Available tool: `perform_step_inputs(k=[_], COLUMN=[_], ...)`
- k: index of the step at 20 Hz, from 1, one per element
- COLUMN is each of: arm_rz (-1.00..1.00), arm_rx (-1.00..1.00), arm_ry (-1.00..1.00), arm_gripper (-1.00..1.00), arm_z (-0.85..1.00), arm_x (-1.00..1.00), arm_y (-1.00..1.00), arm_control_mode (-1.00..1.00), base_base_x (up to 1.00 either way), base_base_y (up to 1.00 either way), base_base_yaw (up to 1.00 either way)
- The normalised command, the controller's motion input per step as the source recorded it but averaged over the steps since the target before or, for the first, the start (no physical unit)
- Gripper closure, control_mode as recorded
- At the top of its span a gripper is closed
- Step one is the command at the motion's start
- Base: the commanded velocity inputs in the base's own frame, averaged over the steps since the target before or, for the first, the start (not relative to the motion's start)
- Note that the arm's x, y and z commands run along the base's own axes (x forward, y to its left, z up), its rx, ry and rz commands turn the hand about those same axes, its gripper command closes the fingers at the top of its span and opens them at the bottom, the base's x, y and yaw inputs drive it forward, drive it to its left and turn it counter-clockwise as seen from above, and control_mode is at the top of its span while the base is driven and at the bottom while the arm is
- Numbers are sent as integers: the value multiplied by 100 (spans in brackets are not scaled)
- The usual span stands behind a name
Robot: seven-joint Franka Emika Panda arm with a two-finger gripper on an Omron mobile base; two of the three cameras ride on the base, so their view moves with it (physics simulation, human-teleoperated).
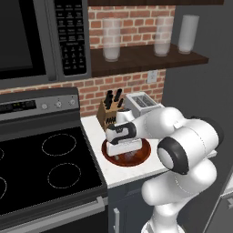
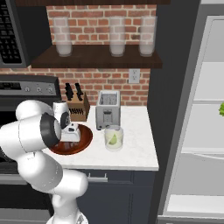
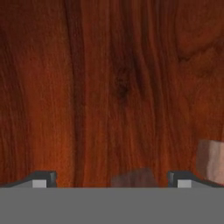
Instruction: Grab a lemon wedge from the fridge and one ice cube from the ice bowl, and put them in the glass of lemonade.
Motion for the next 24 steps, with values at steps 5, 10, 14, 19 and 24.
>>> perform_step_inputs(k=[5, 10, 14, 19, 24], arm_rz=[0, 0, 0, 0, 0], arm_rx=[0, 0, 0, 0, 0], arm_ry=[0, -2, -4, -2, 0], arm_gripper=[-100, -100, -100, -100, -100], arm_z=[0, 0, 0, 0, -4], arm_x=[0, -11, -20, -3, 0], arm_y=[0, 0, -1, 0, 0], arm_control_mode=[-100, -100, -100, -100, -100], base_base_x=[0, 0, 0, 0, 0], base_base_y=[0, 0, 0, 0, 0], base_base_yaw=[0, 0, 0, 0, 0])
